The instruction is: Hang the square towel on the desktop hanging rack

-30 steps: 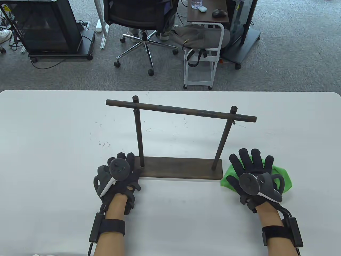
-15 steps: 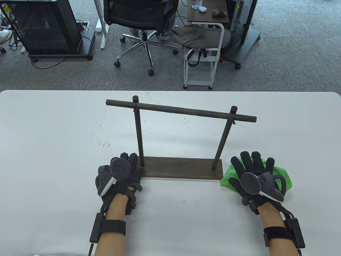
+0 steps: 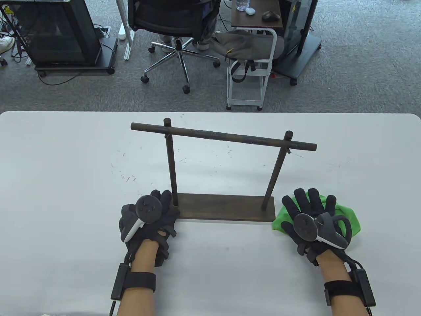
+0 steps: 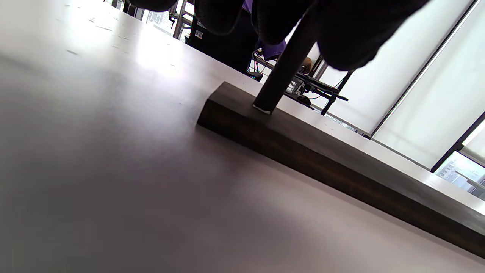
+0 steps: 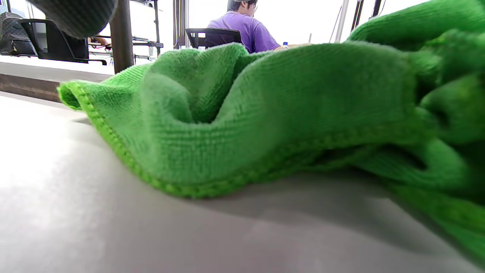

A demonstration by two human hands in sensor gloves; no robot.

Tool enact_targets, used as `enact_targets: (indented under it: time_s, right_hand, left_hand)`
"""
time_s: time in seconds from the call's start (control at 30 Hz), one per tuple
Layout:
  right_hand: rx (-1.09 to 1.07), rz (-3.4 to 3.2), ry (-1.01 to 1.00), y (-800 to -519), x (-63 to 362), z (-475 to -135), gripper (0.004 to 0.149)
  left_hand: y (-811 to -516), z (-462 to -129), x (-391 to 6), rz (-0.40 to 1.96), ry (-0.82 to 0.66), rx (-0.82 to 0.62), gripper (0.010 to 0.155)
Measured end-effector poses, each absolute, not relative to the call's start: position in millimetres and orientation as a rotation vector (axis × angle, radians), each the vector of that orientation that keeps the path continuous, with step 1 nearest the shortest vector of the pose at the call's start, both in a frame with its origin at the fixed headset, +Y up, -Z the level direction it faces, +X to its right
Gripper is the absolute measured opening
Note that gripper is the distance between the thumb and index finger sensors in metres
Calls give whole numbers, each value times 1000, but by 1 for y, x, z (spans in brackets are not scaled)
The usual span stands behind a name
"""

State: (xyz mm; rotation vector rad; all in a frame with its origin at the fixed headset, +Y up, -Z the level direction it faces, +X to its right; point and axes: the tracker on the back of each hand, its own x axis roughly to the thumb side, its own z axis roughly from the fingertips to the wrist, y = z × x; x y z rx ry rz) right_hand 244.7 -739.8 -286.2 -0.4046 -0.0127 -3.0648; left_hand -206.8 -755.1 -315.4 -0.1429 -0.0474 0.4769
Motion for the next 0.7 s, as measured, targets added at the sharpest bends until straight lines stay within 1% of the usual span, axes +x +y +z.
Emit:
enact_targets:
  time_s: [0.17, 0.43, 0.6, 0.67, 0.7]
  right_hand:
    - [-439, -3057, -69, -743, 243, -286, 75]
    - [-469, -3000, -288, -753, 240, -288, 77]
    - [-463, -2960, -366, -759, 239, -288, 67]
    - [-462, -2955, -358, -758, 239, -288, 62]
    - [-464, -2972, -323, -758, 238, -288, 59]
  left_hand:
    - [-755, -315, -206, 483, -48, -146, 72]
    - [-755, -315, -206, 491, -53, -149, 72]
    - [-755, -315, -205, 501, -59, -146, 72]
    - [-755, -314, -205, 501, -57, -148, 72]
    - [-754, -314, -205, 503, -57, -148, 72]
